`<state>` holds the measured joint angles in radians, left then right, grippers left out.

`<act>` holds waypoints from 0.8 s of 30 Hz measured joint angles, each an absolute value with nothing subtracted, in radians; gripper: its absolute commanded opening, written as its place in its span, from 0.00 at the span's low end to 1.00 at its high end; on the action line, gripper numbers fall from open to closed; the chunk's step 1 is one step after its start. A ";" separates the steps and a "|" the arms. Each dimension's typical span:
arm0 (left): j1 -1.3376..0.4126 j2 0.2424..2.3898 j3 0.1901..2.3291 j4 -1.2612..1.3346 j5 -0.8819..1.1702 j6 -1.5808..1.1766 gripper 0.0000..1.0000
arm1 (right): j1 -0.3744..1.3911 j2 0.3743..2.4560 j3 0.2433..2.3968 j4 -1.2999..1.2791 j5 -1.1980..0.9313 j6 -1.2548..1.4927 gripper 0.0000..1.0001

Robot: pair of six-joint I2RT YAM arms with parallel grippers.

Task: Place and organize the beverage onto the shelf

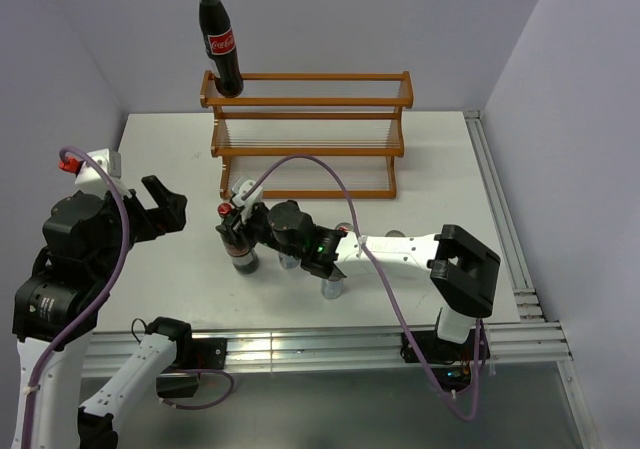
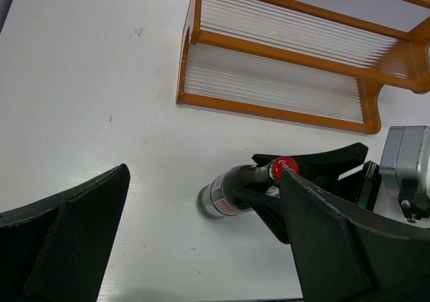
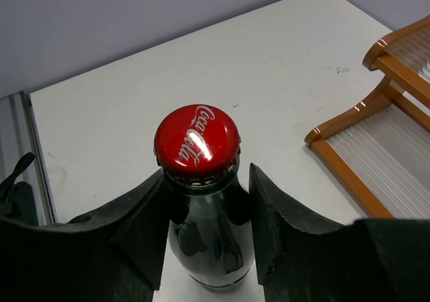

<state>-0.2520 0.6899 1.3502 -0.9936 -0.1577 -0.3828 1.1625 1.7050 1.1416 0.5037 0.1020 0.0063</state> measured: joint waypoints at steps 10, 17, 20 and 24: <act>-0.252 0.694 1.347 -0.989 -0.150 -0.382 0.99 | 1.163 1.702 1.180 0.438 0.050 -0.028 0.00; -0.252 0.693 1.347 -0.956 -0.099 -0.376 1.00 | 1.163 1.638 1.184 0.366 0.013 -0.024 0.00; -0.252 0.677 1.346 -0.929 -0.065 -0.366 0.99 | 1.163 1.571 1.184 0.350 0.007 -0.024 0.00; -0.252 0.654 1.345 -0.889 -0.006 -0.353 0.99 | 1.163 1.411 1.224 0.405 0.011 -0.024 0.00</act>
<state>-0.2520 0.6537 1.3445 -0.8890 -0.0055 -0.3534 1.1625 1.4109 1.2240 0.4046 0.0109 -0.0238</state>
